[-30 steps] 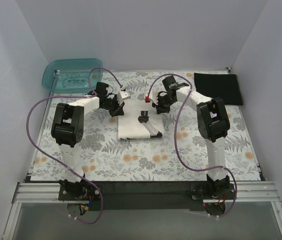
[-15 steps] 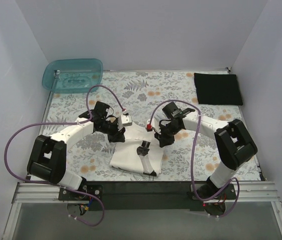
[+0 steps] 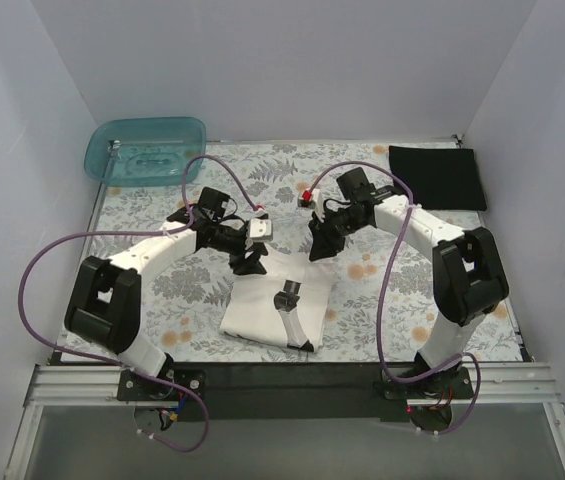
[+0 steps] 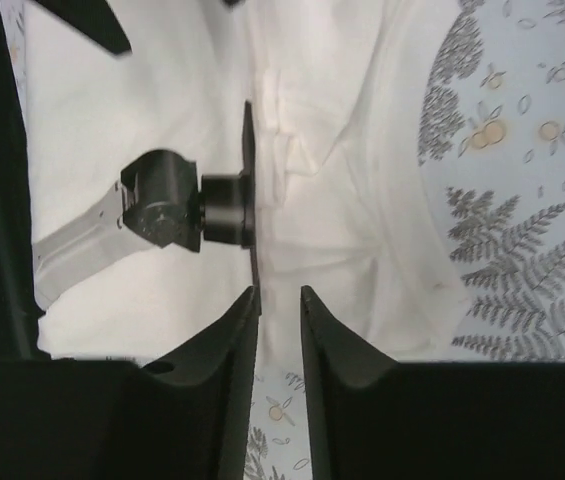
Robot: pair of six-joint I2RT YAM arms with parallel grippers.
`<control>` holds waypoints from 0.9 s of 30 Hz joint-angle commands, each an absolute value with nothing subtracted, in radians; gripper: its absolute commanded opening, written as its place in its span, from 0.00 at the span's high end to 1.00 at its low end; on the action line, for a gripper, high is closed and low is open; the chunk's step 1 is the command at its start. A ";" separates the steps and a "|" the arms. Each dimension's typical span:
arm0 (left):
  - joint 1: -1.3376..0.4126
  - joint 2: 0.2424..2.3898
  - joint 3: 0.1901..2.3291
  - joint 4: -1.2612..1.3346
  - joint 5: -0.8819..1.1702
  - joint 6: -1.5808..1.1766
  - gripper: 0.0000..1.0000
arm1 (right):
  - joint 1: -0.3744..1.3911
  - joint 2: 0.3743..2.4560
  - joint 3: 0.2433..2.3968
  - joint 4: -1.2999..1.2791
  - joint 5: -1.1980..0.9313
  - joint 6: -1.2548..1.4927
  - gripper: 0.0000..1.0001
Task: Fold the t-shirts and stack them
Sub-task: Fold the tshirt
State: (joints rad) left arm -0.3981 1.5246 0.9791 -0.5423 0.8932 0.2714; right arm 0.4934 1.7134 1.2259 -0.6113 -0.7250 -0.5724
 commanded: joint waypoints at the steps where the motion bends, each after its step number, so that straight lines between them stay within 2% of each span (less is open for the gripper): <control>1: -0.429 1.615 1.061 -0.523 0.968 0.333 0.48 | 0.451 1.822 1.325 -0.606 -0.854 -0.436 0.72; 4: -0.456 1.680 1.085 -0.515 0.982 0.365 0.52 | 0.439 1.883 1.376 -0.594 -0.896 -0.367 0.82; 13: -0.522 1.752 1.071 -0.456 0.973 0.373 0.55 | 0.422 2.020 1.439 -0.563 -1.015 -0.233 0.90; 27: -0.551 1.789 1.037 -0.449 0.960 0.365 0.61 | 0.407 2.063 1.450 -0.557 -1.071 -0.195 0.92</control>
State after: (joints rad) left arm -0.5415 1.7969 1.0531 -0.4622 0.9455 0.3511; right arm 0.4141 2.0621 1.4193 -0.5682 -1.0321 -0.2054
